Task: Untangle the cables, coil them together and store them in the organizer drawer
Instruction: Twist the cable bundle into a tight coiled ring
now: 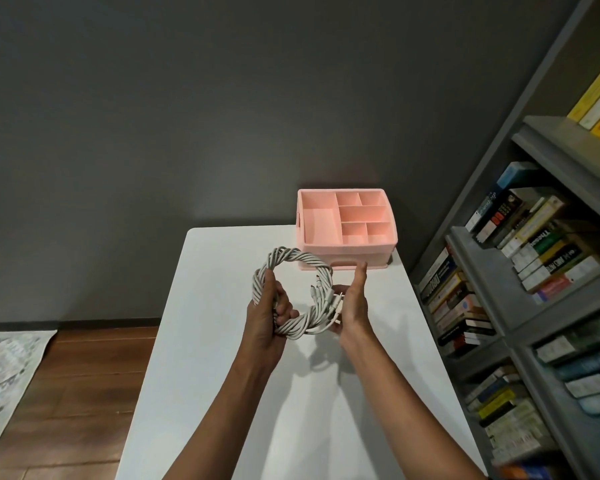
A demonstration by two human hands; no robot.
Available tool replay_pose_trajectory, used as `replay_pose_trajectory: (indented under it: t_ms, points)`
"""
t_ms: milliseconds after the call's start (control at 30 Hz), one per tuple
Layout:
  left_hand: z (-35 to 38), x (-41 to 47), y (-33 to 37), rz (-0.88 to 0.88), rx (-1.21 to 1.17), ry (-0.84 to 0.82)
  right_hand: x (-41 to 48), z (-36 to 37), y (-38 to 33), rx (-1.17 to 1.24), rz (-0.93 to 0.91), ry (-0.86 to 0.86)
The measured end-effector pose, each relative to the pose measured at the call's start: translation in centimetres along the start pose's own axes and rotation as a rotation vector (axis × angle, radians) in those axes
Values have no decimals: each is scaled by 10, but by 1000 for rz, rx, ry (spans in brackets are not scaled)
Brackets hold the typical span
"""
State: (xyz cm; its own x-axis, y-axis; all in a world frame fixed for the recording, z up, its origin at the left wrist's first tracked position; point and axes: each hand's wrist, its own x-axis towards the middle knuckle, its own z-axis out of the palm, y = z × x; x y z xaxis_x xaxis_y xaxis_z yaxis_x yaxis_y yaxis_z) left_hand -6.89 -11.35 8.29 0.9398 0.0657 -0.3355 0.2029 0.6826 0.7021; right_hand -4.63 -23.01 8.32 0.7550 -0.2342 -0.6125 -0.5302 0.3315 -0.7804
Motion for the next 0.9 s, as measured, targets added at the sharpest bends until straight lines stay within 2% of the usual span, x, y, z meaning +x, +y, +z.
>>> replay_pose_trajectory:
  t_ms: [100,200,333,433,600,700,833,900]
  points:
    - [-2,3,0,48,35,29,-3,-2,0,-138,-36,18]
    - [-3,4,-2,82,55,52,-11,-5,-4,-123,-147,14]
    - [-1,5,0,124,67,56,-20,-11,-4,-99,-263,-153]
    - [-1,6,1,146,53,60,-25,-14,3,-101,-450,-264]
    - [-1,7,0,162,85,16,-23,-17,4,-282,-632,-175]
    - [2,6,1,178,97,-16,-23,-17,-1,-403,-673,-133]
    - [6,3,7,174,32,-67,-23,-18,-8,-367,-662,-181]
    - [7,2,9,151,-34,-96,-22,-18,-11,-327,-589,-213]
